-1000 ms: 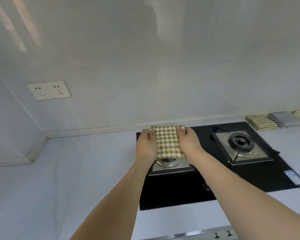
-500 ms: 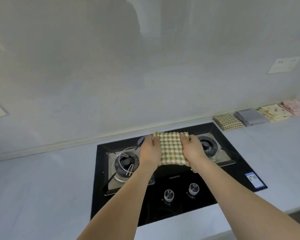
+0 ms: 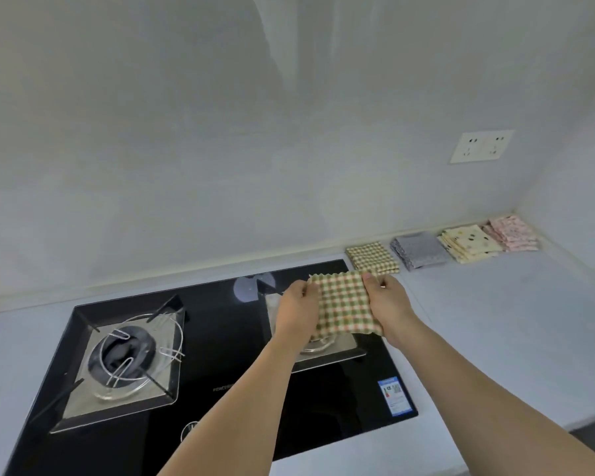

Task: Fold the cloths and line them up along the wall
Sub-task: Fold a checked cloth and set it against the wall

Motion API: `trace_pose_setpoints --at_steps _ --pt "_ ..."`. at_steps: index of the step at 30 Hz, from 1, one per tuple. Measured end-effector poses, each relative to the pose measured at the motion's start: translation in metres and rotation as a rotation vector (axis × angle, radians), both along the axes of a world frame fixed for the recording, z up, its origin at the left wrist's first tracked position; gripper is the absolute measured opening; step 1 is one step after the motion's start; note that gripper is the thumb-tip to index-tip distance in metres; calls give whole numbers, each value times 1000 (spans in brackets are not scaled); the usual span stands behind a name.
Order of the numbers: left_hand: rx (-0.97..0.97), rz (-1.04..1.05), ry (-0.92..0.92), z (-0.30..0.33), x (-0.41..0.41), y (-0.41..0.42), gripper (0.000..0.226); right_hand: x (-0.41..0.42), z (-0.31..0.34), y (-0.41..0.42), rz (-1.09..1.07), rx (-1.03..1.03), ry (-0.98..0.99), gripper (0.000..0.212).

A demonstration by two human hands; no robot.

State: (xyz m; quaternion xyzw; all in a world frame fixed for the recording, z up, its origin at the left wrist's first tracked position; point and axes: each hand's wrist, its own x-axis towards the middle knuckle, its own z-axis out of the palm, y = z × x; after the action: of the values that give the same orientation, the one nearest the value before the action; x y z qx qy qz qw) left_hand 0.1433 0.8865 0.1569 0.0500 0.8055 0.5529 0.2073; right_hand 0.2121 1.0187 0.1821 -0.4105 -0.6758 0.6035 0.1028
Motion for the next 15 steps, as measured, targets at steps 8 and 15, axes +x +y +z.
trace_pose_setpoints --at_steps 8,15 --pt "-110 0 50 -15 -5 75 20 2 -17 73 11 -160 -91 29" --pt "-157 31 54 -42 -21 158 27 -15 -47 165 142 -146 -249 35"
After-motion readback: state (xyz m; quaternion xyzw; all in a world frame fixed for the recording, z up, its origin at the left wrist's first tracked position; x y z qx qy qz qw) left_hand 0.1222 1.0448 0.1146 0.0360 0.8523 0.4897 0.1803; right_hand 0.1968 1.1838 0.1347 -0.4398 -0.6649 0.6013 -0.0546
